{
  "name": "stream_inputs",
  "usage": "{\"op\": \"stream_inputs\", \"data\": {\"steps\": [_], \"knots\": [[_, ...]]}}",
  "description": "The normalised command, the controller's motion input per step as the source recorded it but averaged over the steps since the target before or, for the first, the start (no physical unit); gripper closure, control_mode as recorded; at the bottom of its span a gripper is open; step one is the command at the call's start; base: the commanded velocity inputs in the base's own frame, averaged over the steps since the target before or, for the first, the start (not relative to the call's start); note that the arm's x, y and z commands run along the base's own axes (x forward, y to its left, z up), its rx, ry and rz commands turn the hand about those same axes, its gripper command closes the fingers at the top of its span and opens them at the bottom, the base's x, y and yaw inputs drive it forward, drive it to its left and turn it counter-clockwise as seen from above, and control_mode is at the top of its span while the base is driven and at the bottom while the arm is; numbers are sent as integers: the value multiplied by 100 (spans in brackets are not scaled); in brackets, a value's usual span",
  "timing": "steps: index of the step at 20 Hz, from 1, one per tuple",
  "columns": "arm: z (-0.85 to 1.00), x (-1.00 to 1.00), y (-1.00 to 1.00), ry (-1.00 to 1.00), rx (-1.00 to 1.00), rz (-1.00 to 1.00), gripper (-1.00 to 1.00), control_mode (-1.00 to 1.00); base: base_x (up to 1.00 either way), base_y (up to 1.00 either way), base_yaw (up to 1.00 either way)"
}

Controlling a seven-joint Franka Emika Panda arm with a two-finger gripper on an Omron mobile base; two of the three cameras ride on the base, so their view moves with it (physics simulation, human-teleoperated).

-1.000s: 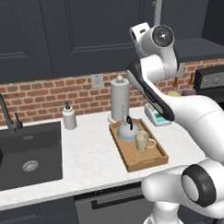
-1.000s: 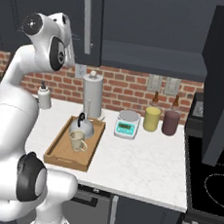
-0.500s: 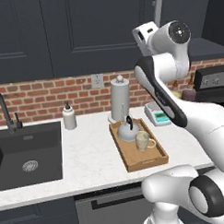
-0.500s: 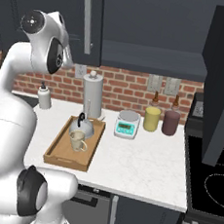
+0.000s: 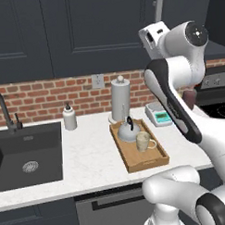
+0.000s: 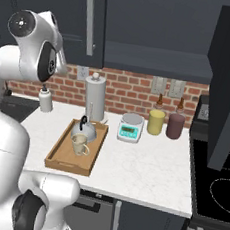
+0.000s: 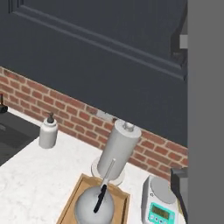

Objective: Pick the kettle from the counter and place it on the tray. Then pick the mug from the cabinet and place it on the tray. Then close the cabinet doors.

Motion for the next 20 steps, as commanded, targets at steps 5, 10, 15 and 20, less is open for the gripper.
{"op": "stream_inputs", "data": {"steps": [5,10,15,20], "knots": [[19,-57,0,4,28,-27,-100,-100,0,0,0],[18,-57,-4,9,44,-41,-100,-100,0,0,0],[18,-56,-1,11,65,-44,-100,-100,0,0,0],[0,-62,-9,3,74,-46,-100,-100,0,0,0]]}}
